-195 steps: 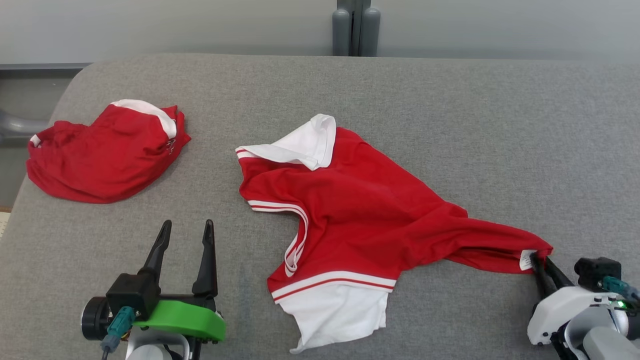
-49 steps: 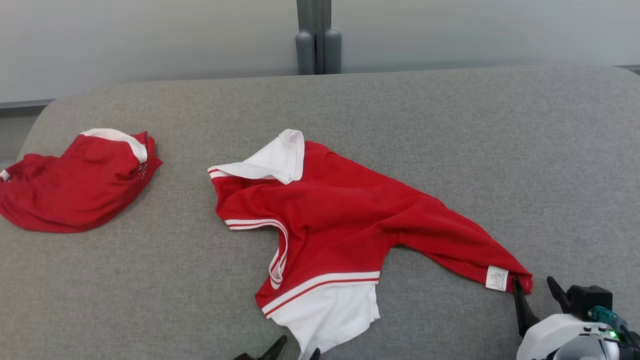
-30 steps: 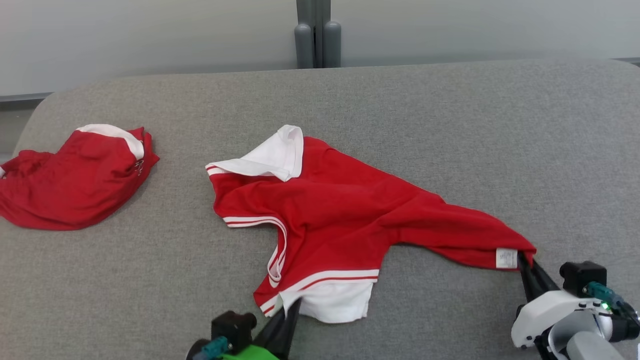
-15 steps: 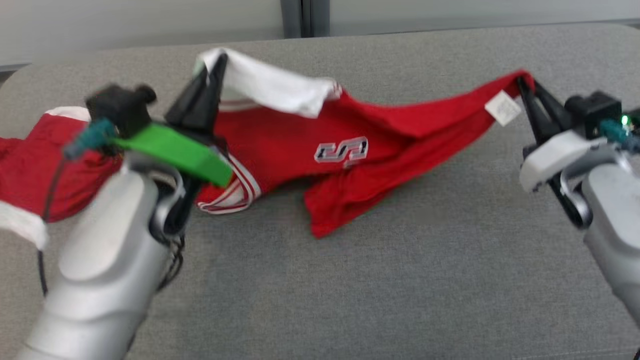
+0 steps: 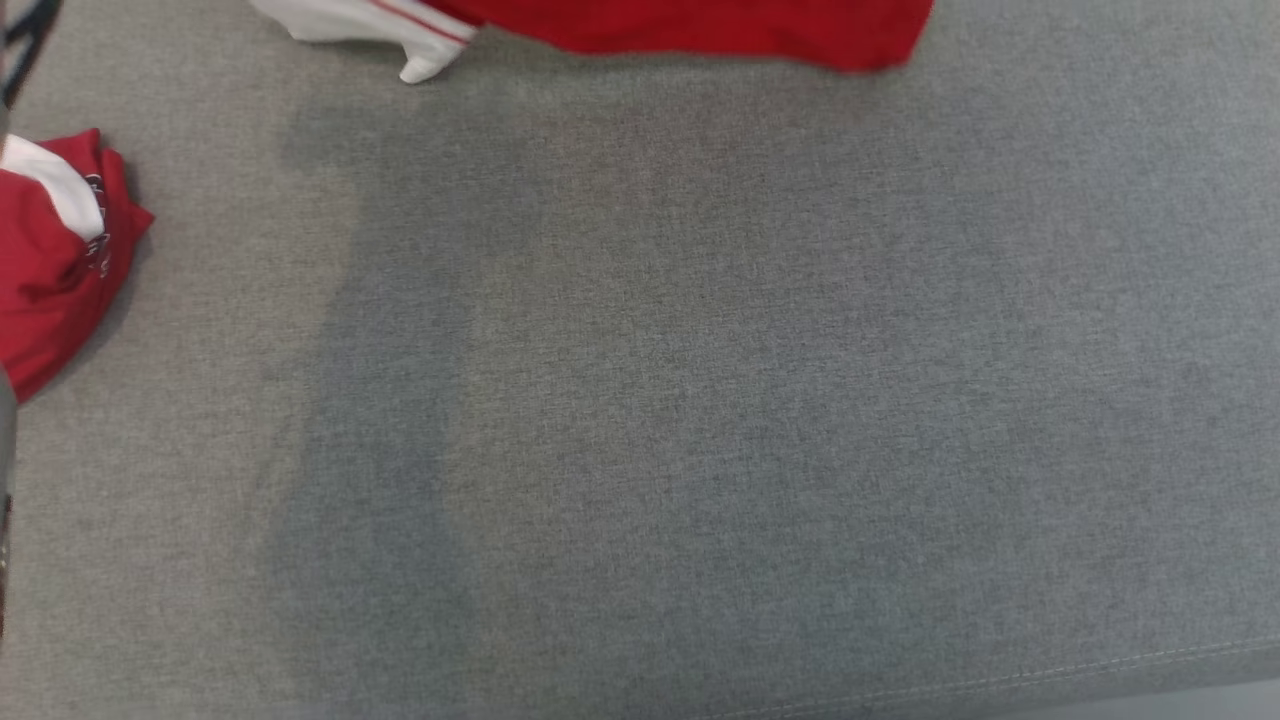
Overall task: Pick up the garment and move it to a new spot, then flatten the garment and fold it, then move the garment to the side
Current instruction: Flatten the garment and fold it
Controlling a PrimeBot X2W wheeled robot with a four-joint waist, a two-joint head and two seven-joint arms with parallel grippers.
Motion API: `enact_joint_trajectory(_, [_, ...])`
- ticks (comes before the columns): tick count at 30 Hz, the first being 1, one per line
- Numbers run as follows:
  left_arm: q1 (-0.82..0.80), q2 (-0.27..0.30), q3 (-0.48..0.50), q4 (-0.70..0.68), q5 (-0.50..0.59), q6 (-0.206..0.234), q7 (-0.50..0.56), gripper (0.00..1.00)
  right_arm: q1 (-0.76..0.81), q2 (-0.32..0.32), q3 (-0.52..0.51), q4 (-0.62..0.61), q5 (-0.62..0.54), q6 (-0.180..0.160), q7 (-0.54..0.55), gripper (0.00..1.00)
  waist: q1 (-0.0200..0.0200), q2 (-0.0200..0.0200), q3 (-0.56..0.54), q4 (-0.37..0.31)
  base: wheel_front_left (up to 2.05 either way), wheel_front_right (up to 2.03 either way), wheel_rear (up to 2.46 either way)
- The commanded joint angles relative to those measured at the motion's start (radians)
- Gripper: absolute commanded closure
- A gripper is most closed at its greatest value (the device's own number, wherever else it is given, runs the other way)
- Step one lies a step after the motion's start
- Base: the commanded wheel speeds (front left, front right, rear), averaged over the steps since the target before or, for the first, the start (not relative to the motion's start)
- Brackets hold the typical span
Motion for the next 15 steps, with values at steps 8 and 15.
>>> enact_joint_trajectory(8, [-0.179,-0.043,-0.03,0.153,-0.016,-0.002,-0.065,1.0,-0.181,-0.026,0.119,0.114,0.054,-0.002,-0.031,1.0,-0.0002,0.0,0.068,-0.031,0.0,0.0,0.0])
enact_joint_trajectory(15, [-0.12,-0.063,-0.033,0.208,-0.102,-0.002,-0.116,1.0,-0.153,-0.032,0.157,0.145,0.12,-0.002,-0.042,1.0,-0.0002,0.0,0.095,-0.026,0.0,0.0,0.0])
